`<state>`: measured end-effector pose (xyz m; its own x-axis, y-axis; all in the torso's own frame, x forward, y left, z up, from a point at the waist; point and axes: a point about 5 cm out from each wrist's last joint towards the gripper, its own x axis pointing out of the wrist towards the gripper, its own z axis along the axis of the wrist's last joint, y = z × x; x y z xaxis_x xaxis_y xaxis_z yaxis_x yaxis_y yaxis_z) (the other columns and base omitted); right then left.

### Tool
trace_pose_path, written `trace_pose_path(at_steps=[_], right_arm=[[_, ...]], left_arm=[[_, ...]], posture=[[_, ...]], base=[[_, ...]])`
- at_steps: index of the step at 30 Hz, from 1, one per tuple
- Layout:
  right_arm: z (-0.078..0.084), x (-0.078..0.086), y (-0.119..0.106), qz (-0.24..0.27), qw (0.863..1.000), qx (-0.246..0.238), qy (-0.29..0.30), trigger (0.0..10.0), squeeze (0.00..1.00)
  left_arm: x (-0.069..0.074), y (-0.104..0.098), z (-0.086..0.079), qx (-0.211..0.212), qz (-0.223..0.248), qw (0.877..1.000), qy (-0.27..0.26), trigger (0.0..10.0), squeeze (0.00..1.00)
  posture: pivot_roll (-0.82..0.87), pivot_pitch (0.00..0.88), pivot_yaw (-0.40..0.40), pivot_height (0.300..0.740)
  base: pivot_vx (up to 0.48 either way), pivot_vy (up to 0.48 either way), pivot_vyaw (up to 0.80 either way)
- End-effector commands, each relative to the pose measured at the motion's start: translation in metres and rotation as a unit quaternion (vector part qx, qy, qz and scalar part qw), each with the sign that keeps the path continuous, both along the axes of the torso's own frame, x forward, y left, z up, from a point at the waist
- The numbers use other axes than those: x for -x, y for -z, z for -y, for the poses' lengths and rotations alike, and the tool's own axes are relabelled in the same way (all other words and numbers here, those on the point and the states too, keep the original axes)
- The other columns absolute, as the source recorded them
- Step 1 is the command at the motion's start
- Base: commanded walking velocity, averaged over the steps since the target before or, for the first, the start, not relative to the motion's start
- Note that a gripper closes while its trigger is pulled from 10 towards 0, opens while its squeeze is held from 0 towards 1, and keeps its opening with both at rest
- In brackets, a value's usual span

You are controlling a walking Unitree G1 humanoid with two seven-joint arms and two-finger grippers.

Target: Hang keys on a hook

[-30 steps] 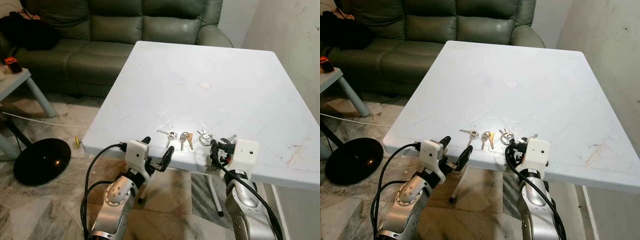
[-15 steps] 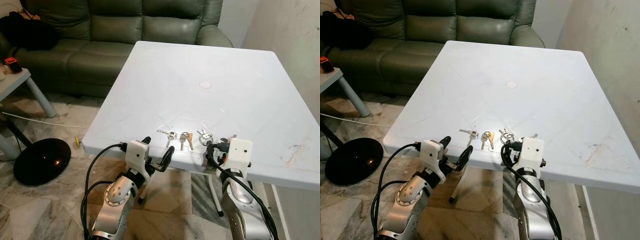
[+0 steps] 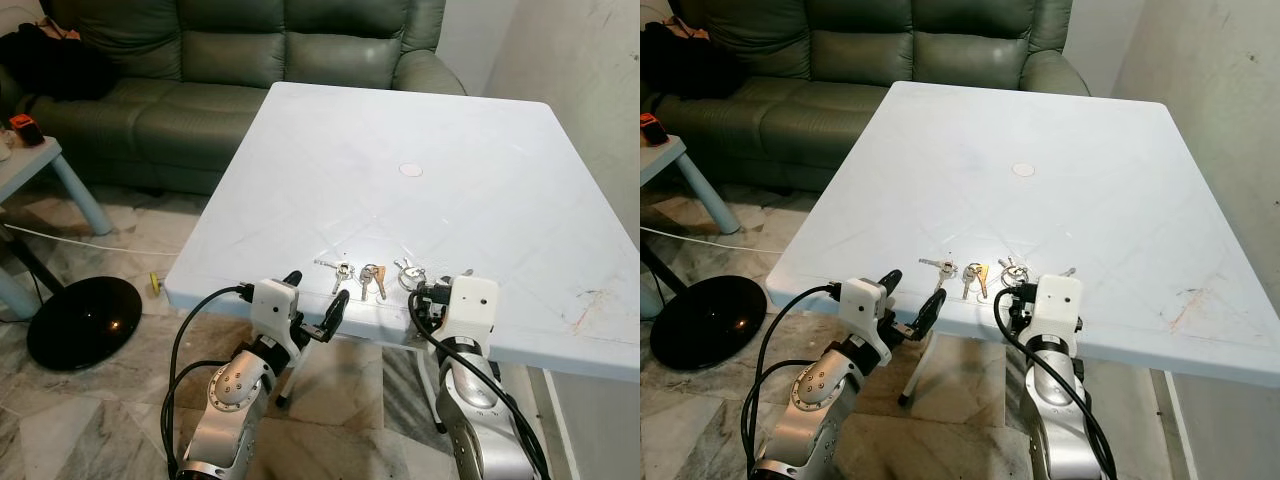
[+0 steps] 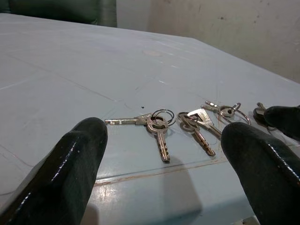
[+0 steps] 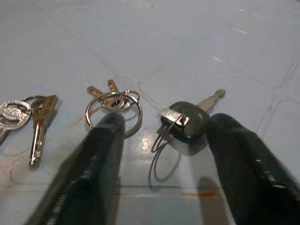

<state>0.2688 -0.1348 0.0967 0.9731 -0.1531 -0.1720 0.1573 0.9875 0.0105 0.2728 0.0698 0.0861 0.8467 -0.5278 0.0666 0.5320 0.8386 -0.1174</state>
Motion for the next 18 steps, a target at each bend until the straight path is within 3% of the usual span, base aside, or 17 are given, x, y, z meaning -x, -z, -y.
trace_pose_path(at_steps=[1,18], right_arm=[[-0.012,0.003,0.0056,-0.015,1.0,-0.014,-0.007,0.0,0.0],[-0.0171,0.0023,0.0113,-0.031,0.999,-0.026,-0.009,0.0,0.0]], left_arm=[[0.0022,-0.0023,0.0039,0.002,0.005,1.0,0.001,10.0,0.0],[0.0039,-0.0032,0.0043,0.007,0.004,1.0,-0.002,10.0,0.0]], posture=[[0.11,0.1,-0.029,0.74],[0.11,0.109,-0.04,0.74]], base=[[0.0,0.0,0.0],[0.0,0.0,0.0]])
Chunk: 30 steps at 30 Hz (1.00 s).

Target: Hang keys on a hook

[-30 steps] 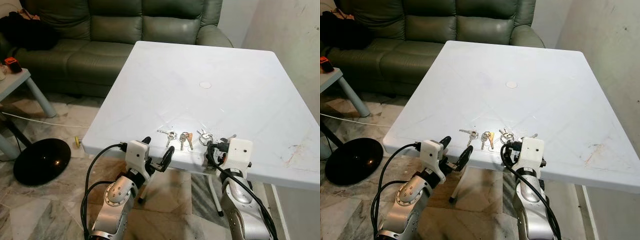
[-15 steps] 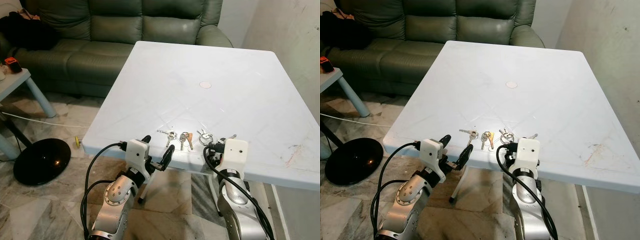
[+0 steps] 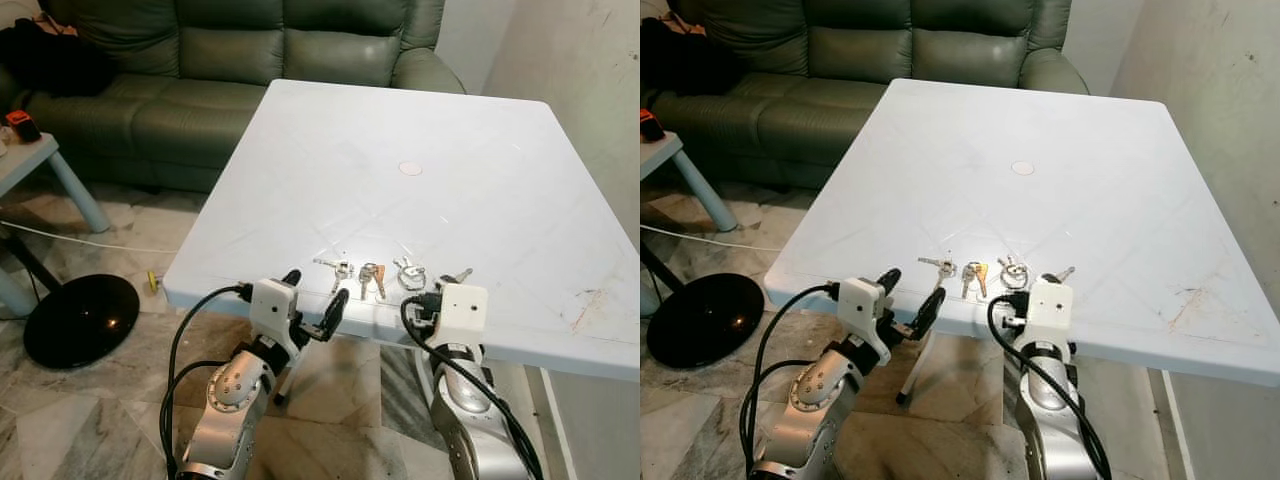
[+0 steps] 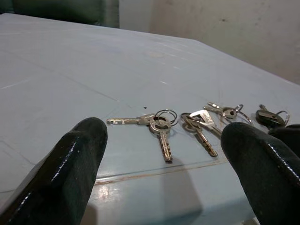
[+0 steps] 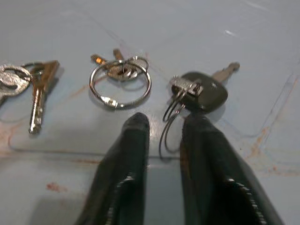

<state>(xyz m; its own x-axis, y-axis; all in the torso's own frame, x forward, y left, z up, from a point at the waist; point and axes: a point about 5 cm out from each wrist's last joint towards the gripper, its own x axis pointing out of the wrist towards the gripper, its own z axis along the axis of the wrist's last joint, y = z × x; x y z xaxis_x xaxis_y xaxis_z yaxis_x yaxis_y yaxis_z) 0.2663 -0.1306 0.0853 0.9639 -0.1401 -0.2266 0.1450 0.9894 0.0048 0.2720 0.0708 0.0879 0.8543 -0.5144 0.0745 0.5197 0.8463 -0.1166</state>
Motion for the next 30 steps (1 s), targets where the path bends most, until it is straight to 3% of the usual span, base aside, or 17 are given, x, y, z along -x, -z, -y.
trace_pose_path(at_steps=[1,8,9,11,12,15,17,18,19,26,27,29,30], right_arm=[[-0.014,-0.001,0.0,-0.003,1.0,-0.027,0.001,0.0,0.0],[-0.014,-0.002,0.0,-0.004,0.999,-0.031,0.013,0.0,0.0],[-0.014,-0.002,0.0,-0.004,0.999,-0.032,0.015,1.6,0.0],[-0.013,-0.002,-0.001,-0.004,0.999,-0.032,0.017,1.6,0.0],[-0.011,-0.002,0.001,-0.01,0.999,-0.032,0.024,9.8,0.0],[-0.009,-0.003,0.001,-0.009,1.0,-0.014,0.015,10.0,0.0],[-0.008,-0.002,0.002,-0.007,0.999,-0.032,0.016,10.0,0.0],[-0.003,-0.002,0.003,-0.015,0.999,-0.025,0.037,10.0,0.81],[0.0,-0.003,0.003,-0.014,0.999,-0.019,0.047,10.0,1.0],[0.014,-0.003,0.005,-0.028,0.996,-0.004,0.081,10.0,1.0],[0.016,-0.003,0.004,-0.024,0.996,0.0,0.082,10.0,0.0],[0.02,-0.001,0.005,-0.021,0.996,-0.001,0.085,10.0,0.0],[0.02,-0.001,0.005,-0.019,0.996,-0.014,0.086,10.0,1.0]], left_arm=[[0.003,-0.002,0.005,0.006,0.0,1.0,0.005,10.0,0.0],[0.004,-0.002,0.005,0.008,0.0,1.0,0.006,10.0,0.0],[0.004,-0.002,0.005,0.008,0.0,1.0,0.006,10.0,0.0],[0.004,-0.002,0.006,0.008,0.0,1.0,0.006,10.0,0.0],[0.004,-0.002,0.006,0.009,0.0,1.0,0.007,10.0,0.0],[0.004,-0.002,0.006,0.008,0.0,1.0,0.008,10.0,0.0],[0.004,-0.002,0.006,0.009,-0.001,1.0,0.007,10.0,0.0],[0.005,-0.002,0.006,0.009,-0.001,1.0,0.008,10.0,0.0],[0.005,-0.002,0.006,0.009,-0.001,1.0,0.008,10.0,0.0],[0.007,-0.001,0.007,0.012,-0.004,1.0,0.012,10.0,0.0],[0.008,-0.001,0.008,0.012,-0.004,1.0,0.013,10.0,0.0],[0.009,0.0,0.008,0.012,-0.006,1.0,0.014,10.0,0.0],[0.009,0.0,0.008,0.012,-0.006,1.0,0.015,10.0,0.0]], posture=[[0.11,0.109,-0.04,0.74],[0.11,0.112,-0.039,0.74],[0.11,0.112,-0.038,0.74],[0.11,0.112,-0.038,0.74],[0.11,0.114,-0.037,0.74],[0.11,0.114,-0.037,0.74],[0.11,0.113,-0.036,0.74],[0.11,0.115,-0.035,0.74],[0.11,0.115,-0.035,0.74],[0.11,0.115,-0.036,0.74],[0.11,0.115,-0.034,0.74],[0.11,0.115,-0.034,0.74],[0.1,0.112,-0.031,0.74]], base=[[0.0,0.0,0.0],[0.0,0.0,0.0],[0.0,0.0,0.0],[0.0,0.0,0.0],[0.0,0.0,0.0],[0.0,0.0,0.0],[0.0,0.0,0.0],[0.0,0.0,0.0],[0.0,0.0,0.0],[0.0,0.0,0.0],[0.0,0.0,0.0],[0.0,0.0,0.0],[0.0,0.0,0.0]])
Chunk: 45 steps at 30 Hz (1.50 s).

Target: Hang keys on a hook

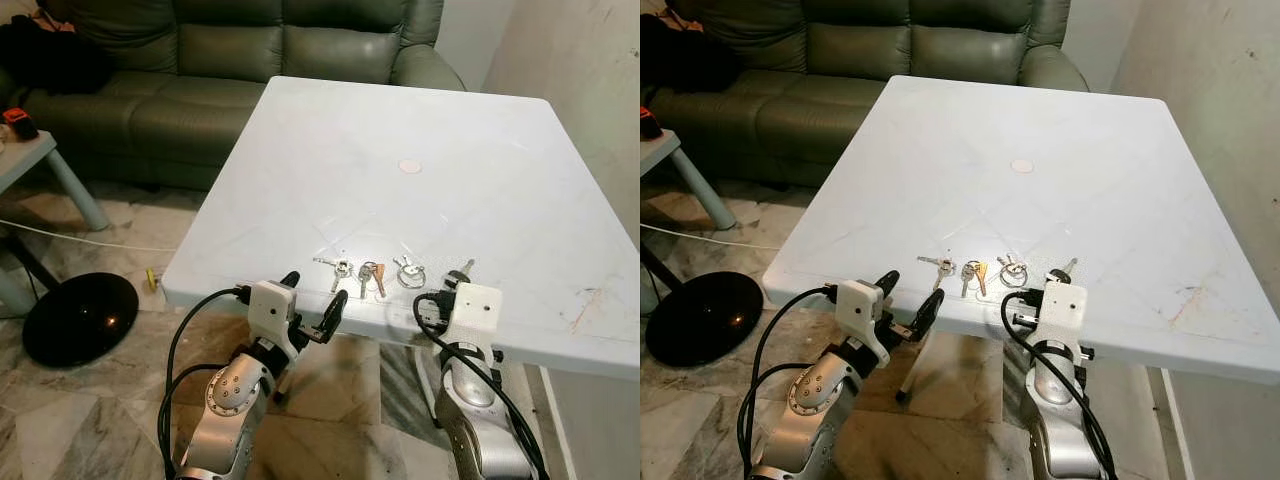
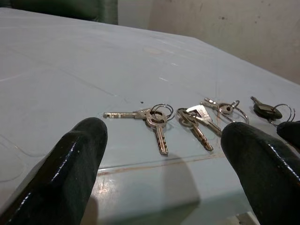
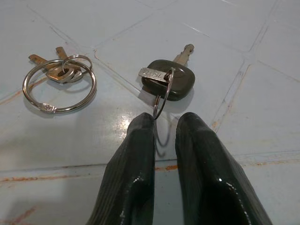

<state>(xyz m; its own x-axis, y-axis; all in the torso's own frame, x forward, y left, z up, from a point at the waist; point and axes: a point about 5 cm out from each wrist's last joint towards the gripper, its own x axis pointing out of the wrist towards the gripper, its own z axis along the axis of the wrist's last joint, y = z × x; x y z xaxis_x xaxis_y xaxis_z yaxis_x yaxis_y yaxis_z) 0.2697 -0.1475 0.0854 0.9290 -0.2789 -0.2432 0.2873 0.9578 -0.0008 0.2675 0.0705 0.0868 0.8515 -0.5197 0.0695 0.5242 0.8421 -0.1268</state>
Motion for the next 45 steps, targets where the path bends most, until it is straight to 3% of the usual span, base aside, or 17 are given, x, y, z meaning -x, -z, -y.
trace_pose_path(at_steps=[1,11,15,16,29,40,42,43,44,45], right_arm=[[0.003,0.004,0.005,-0.005,1.0,-0.026,0.011,10.0,1.0],[0.008,0.005,0.003,0.005,1.0,-0.017,0.014,10.0,1.0],[0.01,0.006,0.0,0.024,1.0,-0.009,-0.016,10.0,1.0],[0.011,0.006,0.0,0.025,0.999,-0.015,-0.022,10.0,0.0],[0.006,-0.004,-0.01,0.06,0.997,-0.033,-0.026,10.0,0.0],[-0.001,-0.01,-0.004,0.036,0.999,-0.02,-0.017,10.0,0.0],[-0.004,-0.01,-0.004,0.035,0.999,-0.026,-0.019,9.5,0.0],[-0.004,-0.01,-0.004,0.036,0.999,-0.026,-0.017,5.5,0.0],[-0.004,-0.009,-0.004,0.036,0.999,-0.027,-0.017,3.1,0.0],[-0.005,-0.009,-0.004,0.038,0.999,-0.027,-0.015,1.8,0.0]], left_arm=[[0.004,-0.001,0.007,0.009,-0.001,1.0,0.012,10.0,0.0],[0.003,-0.002,0.008,0.008,0.0,1.0,0.019,10.0,0.0],[0.003,-0.003,0.009,0.007,0.001,1.0,0.021,10.0,0.0],[0.003,-0.003,0.008,0.007,0.001,1.0,0.021,10.0,0.0],[0.004,-0.003,0.01,0.006,0.002,1.0,0.025,10.0,0.0],[0.005,-0.004,0.009,0.005,0.004,1.0,0.023,10.0,0.0],[0.005,-0.004,0.009,0.005,0.004,1.0,0.022,10.0,0.0],[0.005,-0.004,0.009,0.005,0.004,1.0,0.022,10.0,0.0],[0.005,-0.004,0.009,0.005,0.004,1.0,0.021,10.0,0.0],[0.005,-0.004,0.008,0.005,0.004,1.0,0.02,10.0,0.0]], posture=[[0.1,0.11,-0.028,0.74],[0.1,0.104,-0.021,0.74],[0.1,0.099,-0.019,0.74],[0.1,0.095,-0.018,0.74],[0.1,0.093,-0.015,0.74],[0.11,0.104,-0.016,0.74],[0.11,0.105,-0.016,0.74],[0.12,0.109,-0.016,0.74],[0.12,0.109,-0.016,0.74],[0.12,0.112,-0.017,0.74]], base=[[0.0,0.0,0.0],[0.0,0.0,0.0],[0.0,0.0,0.0],[0.0,0.0,0.0],[0.0,0.0,0.0],[0.0,0.0,0.0],[0.0,0.0,0.0],[0.0,0.0,0.0],[0.0,0.0,0.0],[0.0,0.0,0.0]])
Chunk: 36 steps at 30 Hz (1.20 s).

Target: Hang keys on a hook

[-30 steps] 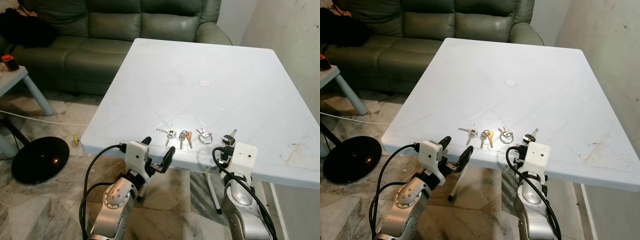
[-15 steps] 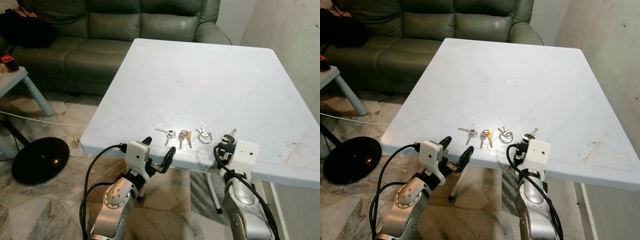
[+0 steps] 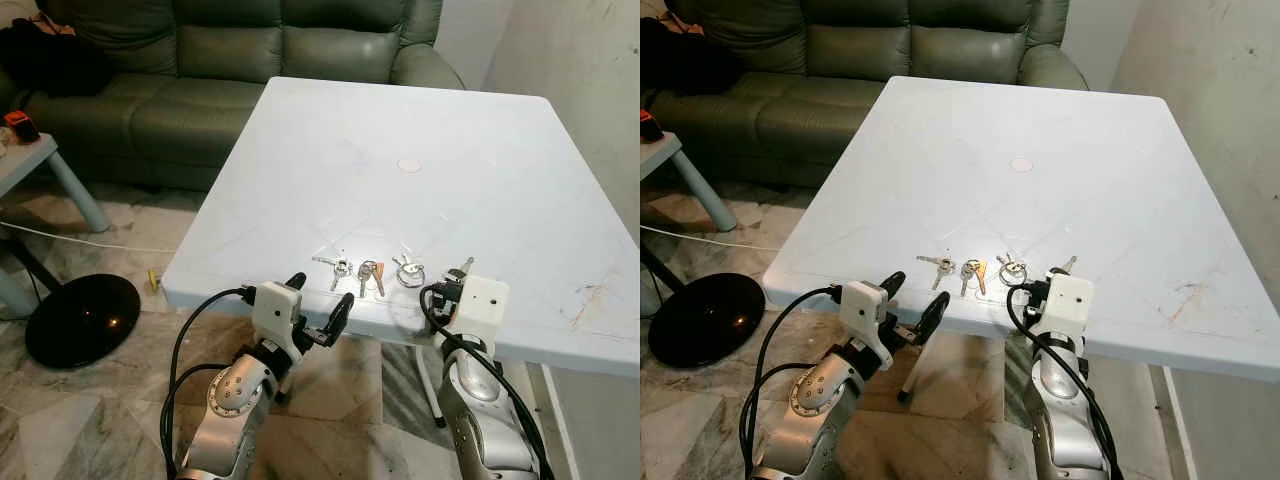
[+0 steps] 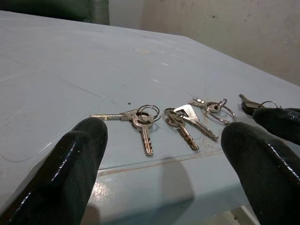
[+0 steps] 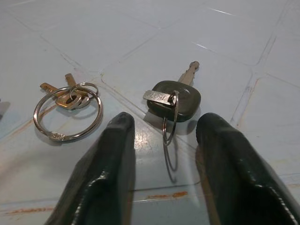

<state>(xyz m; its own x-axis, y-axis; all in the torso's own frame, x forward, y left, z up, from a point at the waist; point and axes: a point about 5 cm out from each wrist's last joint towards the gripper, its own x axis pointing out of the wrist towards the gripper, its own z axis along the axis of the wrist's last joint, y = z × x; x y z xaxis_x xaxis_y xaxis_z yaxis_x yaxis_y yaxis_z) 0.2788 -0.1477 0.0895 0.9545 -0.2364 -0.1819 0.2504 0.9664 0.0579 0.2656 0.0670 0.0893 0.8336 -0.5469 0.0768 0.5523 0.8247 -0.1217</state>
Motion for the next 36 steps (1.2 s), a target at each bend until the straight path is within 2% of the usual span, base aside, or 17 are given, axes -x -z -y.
trace_pose_path(at_steps=[1,26,32,36], right_arm=[[-0.006,0.001,-0.001,0.007,1.0,-0.001,0.006,0.0,0.0],[-0.009,0.004,-0.002,0.018,1.0,0.0,-0.001,0.0,0.0],[-0.01,0.002,-0.005,0.023,1.0,-0.01,-0.002,0.0,0.0],[-0.01,-0.001,-0.012,0.05,0.999,-0.018,-0.005,0.0,0.0]], left_arm=[[0.004,-0.001,0.004,0.004,-0.001,1.0,0.003,10.0,0.0],[0.005,-0.002,0.004,0.006,-0.002,1.0,-0.001,10.0,0.0],[0.001,-0.005,0.003,0.007,0.001,1.0,-0.005,10.0,0.0],[-0.007,-0.012,0.002,0.027,0.002,0.999,-0.021,10.0,0.0]], posture=[[0.12,0.112,-0.017,0.74],[0.12,0.129,-0.019,0.74],[0.12,0.129,-0.019,0.74],[0.13,0.117,-0.017,0.74]], base=[[0.0,0.0,0.0],[0.0,0.0,0.0],[0.0,0.0,0.0],[0.0,0.0,0.0]])
